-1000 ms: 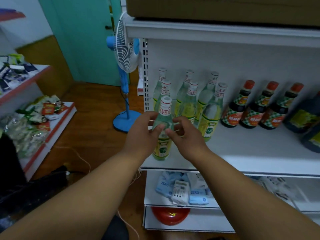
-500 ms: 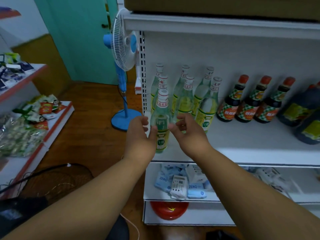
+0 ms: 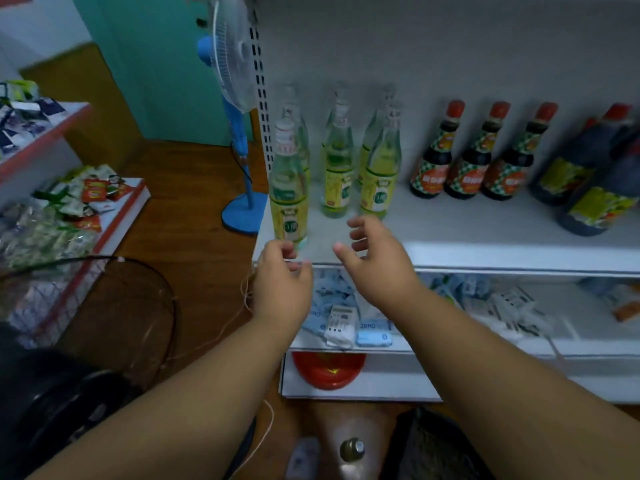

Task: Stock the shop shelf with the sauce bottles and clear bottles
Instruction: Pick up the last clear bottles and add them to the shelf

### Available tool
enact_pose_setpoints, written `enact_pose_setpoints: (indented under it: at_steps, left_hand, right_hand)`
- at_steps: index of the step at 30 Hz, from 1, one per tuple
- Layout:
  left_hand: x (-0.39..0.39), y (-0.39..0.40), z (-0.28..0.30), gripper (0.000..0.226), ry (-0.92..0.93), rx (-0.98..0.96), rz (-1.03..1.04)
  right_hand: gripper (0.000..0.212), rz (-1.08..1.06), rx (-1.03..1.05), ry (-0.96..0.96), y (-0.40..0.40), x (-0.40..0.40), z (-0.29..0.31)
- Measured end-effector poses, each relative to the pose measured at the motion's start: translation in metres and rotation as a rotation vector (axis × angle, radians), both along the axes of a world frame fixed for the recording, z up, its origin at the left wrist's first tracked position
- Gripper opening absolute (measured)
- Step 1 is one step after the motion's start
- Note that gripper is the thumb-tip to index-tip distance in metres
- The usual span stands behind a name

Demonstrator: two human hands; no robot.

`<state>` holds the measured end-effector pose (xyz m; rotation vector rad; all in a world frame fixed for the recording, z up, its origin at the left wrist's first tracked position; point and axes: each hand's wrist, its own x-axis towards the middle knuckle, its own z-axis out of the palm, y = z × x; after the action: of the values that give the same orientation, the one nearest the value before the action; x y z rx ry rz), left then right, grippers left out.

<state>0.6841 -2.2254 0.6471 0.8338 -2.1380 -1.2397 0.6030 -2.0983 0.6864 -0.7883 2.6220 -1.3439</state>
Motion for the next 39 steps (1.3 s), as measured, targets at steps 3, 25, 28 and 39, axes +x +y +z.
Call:
enact_pose_setpoints:
  at_steps: [3,25,28,39]
  left_hand:
    - [0.023,0.036,-0.034,0.028,0.009,-0.083,-0.138]
    - [0.081,0.092,-0.592,0.068,-0.832,-0.283,-0.852]
    - [0.079,0.094,-0.654,0.064,-0.850,-0.250,-0.862]
    - [0.056,0.100,-0.743,0.077,-0.759,-0.116,-0.806]
  right_hand:
    - [0.039,-0.036,-0.025,-0.007,0.031,0.016,-0.030]
    - [0.037,-0.158,0.577,-0.533,0.143,0.091,-0.618]
    - [0.051,-0.045,0.686,-0.559,0.145,0.086,-0.685]
    - [0.011,-0.199,0.374,-0.574,0.131,0.081,-0.771]
